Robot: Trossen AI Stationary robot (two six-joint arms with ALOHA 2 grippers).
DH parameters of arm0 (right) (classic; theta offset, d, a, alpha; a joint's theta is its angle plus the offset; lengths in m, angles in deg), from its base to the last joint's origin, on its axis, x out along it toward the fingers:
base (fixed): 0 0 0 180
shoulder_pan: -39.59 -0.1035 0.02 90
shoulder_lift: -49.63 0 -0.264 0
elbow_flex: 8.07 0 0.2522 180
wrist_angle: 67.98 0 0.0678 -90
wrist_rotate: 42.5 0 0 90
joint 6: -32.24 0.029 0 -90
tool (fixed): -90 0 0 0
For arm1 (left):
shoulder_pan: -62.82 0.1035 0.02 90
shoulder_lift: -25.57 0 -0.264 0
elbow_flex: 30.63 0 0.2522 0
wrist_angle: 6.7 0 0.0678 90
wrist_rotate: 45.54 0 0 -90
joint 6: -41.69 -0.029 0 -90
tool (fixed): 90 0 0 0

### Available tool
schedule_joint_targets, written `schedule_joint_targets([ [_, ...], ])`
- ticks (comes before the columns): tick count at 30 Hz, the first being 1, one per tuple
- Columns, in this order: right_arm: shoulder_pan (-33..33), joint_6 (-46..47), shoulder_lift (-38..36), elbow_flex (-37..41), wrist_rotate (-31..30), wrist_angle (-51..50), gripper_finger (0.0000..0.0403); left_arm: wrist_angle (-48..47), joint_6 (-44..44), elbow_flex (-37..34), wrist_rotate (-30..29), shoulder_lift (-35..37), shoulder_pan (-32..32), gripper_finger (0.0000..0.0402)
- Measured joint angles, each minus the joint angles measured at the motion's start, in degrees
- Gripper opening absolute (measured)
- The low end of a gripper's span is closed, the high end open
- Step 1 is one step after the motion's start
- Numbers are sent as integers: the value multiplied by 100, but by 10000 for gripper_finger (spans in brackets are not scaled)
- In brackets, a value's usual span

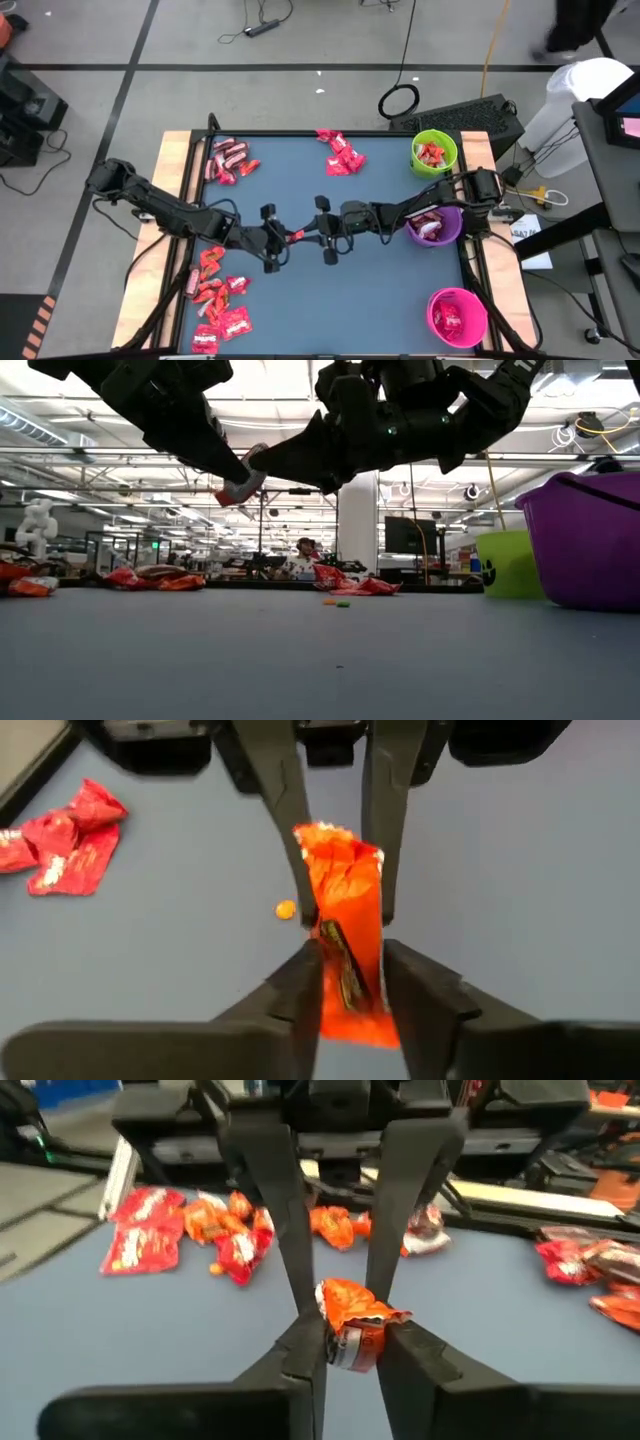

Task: Organize candy in baskets
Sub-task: Put the orange chocolate bar into the green bucket

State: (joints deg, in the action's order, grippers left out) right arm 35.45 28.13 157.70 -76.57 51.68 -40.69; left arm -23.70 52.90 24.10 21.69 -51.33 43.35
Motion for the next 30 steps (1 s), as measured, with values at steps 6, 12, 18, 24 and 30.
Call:
schedule_joint_targets([
  [6, -1, -173, -659, -4, -588, -1189, 49, -345, 43, 8, 201, 4, 2, 177],
  [12, 2, -94, -1677, -7, -1672, -3051, 52, -337, 156, -6, -44, -45, 16, 187],
  [18, 58, 515, -2882, -7, -2380, -4958, 54, -279, 159, -8, -177, -42, 11, 187],
  [24, 304, 1240, -4095, -7, -3109, -6667, 54, -138, 175, -8, -278, -42, 9, 187],
  [30, 756, 1861, -5036, -7, -3583, -8063, 54, -151, 174, -8, -282, -44, 11, 187],
])
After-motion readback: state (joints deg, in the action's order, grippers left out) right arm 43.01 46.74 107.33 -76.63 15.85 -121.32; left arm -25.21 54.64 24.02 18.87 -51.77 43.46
